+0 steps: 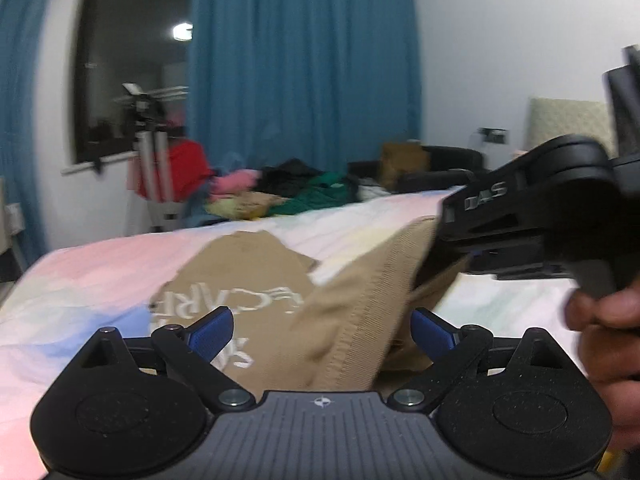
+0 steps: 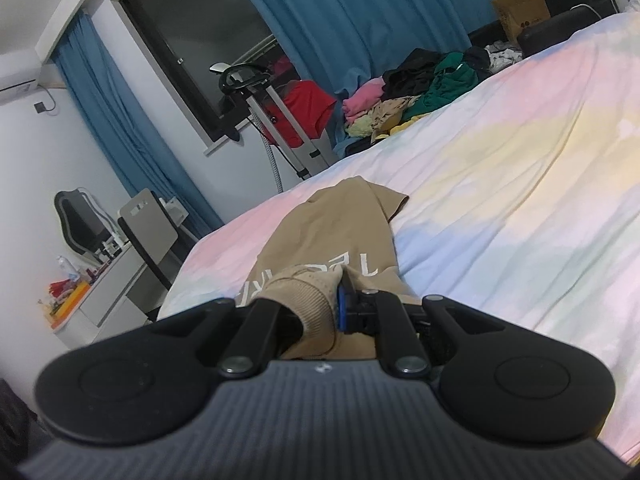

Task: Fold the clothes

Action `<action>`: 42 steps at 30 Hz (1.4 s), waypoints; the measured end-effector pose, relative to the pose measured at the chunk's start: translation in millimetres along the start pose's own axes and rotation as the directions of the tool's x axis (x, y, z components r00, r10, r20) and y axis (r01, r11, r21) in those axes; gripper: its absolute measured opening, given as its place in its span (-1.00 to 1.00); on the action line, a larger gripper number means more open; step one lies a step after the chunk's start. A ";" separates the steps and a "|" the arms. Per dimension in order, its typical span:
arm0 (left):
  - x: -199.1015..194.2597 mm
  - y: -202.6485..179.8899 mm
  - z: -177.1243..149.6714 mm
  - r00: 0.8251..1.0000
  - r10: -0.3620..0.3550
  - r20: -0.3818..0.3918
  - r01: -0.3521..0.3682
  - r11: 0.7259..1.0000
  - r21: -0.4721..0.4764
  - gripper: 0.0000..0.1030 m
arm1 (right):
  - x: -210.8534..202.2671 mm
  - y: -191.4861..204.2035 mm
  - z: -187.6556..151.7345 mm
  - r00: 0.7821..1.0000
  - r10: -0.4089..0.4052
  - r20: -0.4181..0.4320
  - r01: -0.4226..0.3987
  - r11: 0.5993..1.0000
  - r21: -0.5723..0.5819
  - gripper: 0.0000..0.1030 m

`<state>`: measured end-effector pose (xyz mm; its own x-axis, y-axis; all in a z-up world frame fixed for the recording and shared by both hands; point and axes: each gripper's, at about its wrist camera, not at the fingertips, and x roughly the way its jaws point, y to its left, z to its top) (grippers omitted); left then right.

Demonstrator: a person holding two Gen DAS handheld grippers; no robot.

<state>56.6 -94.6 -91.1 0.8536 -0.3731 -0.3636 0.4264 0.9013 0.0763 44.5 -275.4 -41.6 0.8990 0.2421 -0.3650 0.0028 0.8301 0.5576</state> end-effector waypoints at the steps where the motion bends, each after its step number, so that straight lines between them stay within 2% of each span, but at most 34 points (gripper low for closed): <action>1: 4.6 1.0 -0.6 1.000 0.025 -0.012 -0.025 0.999 -0.024 0.87 | 0.0 0.9 -0.4 1.000 0.004 0.000 -0.004 1.000 -0.004 -0.77; 4: 6.5 6.6 -1.7 0.994 0.112 -0.017 -0.113 0.991 -0.065 0.83 | -1.5 3.3 -1.2 1.000 -0.003 0.016 0.003 1.000 -0.020 -0.77; 9: -25.3 20.5 6.6 0.977 0.204 0.064 -0.194 0.973 -0.128 0.84 | -4.0 -0.1 -0.4 0.997 -0.053 0.054 0.054 0.998 -0.012 -0.77; 12: -54.7 32.1 16.2 0.959 0.237 0.158 -0.211 0.963 -0.165 0.85 | -2.4 0.1 -1.4 0.997 -0.060 0.053 0.060 0.998 -0.014 -0.77; 15: -81.3 35.8 24.0 0.941 0.237 0.241 -0.186 0.958 -0.218 0.85 | 0.8 7.7 -5.6 0.996 -0.071 0.050 0.074 0.995 -0.061 -0.77; 17: -89.9 40.7 28.1 0.930 0.268 0.249 -0.202 0.944 -0.262 0.89 | 1.0 12.6 -8.2 0.994 -0.088 0.060 0.093 0.991 -0.095 -0.77; 20: -78.8 49.1 26.4 0.933 0.332 0.142 -0.284 0.918 -0.276 0.87 | -4.4 13.0 -8.1 0.992 -0.069 0.102 0.077 0.994 -0.080 -0.77; 22: -67.3 58.3 19.8 0.931 0.363 0.039 -0.337 0.896 -0.288 0.81 | -9.0 14.4 -5.8 0.988 -0.061 0.143 0.072 0.995 -0.076 -0.77; 23: -62.6 63.5 16.5 0.932 0.363 -0.011 -0.349 0.887 -0.302 0.72 | -12.0 15.9 -5.2 0.984 -0.062 0.167 0.076 0.994 -0.082 -0.77; 25: -64.2 73.5 14.2 0.946 0.322 -0.048 -0.318 0.882 -0.348 0.69 | -15.0 17.5 -4.6 0.978 -0.068 0.197 0.088 0.992 -0.094 -0.77; 28: -73.4 71.8 19.2 0.971 0.237 -0.029 -0.234 0.916 -0.326 0.76 | -11.6 14.8 -3.4 0.982 -0.071 0.174 0.087 0.992 -0.086 -0.77; 31: -75.4 51.0 22.2 0.994 0.108 0.022 -0.101 0.969 -0.226 0.83 | -6.0 10.9 -2.6 0.990 -0.065 0.124 0.076 0.994 -0.080 -0.77; 33: -73.2 31.5 19.0 0.999 0.013 0.043 -0.007 0.991 -0.132 0.87 | -4.8 8.9 -1.9 0.993 -0.061 0.105 0.069 0.995 -0.069 -0.77; 35: -70.3 8.0 13.2 0.998 -0.040 0.045 0.041 0.999 -0.027 0.89 | -5.7 5.8 0.6 0.995 -0.051 0.091 0.056 0.997 -0.051 -0.77; 37: -66.8 -7.0 2.1 0.999 -0.023 0.042 0.022 1.000 0.019 0.90 | -7.6 4.3 2.0 0.996 -0.037 0.083 0.041 0.998 -0.041 -0.77; 42: -49.8 -34.1 -8.7 0.993 0.111 0.029 -0.112 0.993 0.038 0.89 | -11.0 12.0 -0.2 0.996 -0.014 0.090 0.020 0.998 -0.067 -0.77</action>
<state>-3.0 -104.9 -83.7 0.9040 -0.2774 -0.3254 0.3395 0.9283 0.1518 34.5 -268.0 -31.1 0.9347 0.1839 -0.3042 -0.0081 0.8665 0.4991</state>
